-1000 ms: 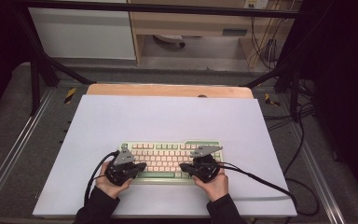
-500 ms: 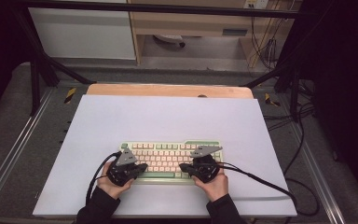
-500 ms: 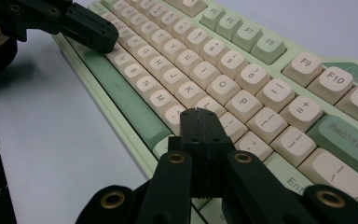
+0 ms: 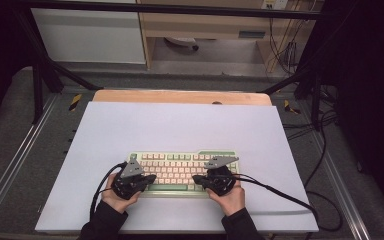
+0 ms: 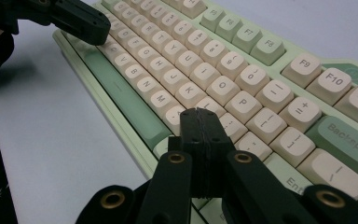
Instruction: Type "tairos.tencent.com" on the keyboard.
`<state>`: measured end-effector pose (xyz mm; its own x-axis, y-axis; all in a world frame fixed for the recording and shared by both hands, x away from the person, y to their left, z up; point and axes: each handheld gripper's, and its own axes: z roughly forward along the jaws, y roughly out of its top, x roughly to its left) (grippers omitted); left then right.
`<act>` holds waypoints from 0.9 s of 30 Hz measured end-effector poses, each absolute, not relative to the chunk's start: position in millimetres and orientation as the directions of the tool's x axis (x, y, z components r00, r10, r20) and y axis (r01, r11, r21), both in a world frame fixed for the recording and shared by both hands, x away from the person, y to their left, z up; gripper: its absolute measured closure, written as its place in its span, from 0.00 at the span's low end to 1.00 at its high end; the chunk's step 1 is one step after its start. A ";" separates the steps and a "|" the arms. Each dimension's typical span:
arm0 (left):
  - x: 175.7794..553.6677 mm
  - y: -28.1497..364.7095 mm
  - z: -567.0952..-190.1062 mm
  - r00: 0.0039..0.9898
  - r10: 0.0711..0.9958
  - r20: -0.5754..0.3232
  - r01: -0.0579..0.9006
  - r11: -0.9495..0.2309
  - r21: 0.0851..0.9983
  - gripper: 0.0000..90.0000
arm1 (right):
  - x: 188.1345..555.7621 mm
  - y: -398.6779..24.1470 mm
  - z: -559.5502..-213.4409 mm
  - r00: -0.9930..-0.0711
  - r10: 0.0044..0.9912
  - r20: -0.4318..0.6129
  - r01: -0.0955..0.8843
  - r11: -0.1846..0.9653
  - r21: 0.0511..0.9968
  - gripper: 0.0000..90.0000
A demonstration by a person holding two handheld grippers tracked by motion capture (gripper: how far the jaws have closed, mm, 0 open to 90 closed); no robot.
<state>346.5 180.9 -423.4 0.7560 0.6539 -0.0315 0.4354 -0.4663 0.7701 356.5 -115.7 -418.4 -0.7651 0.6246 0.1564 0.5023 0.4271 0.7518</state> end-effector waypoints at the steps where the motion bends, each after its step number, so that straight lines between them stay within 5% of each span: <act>1: 346.5 181.7 -423.0 0.755 0.655 -0.032 0.436 -0.465 0.771 1.00 | 356.5 -115.9 -418.4 -0.765 0.625 0.156 0.503 0.428 0.751 1.00; 27: 353.8 190.0 -411.0 0.728 0.684 -0.035 0.438 -0.425 0.792 1.00 | 356.9 -116.3 -418.2 -0.766 0.623 0.158 0.503 0.428 0.751 1.00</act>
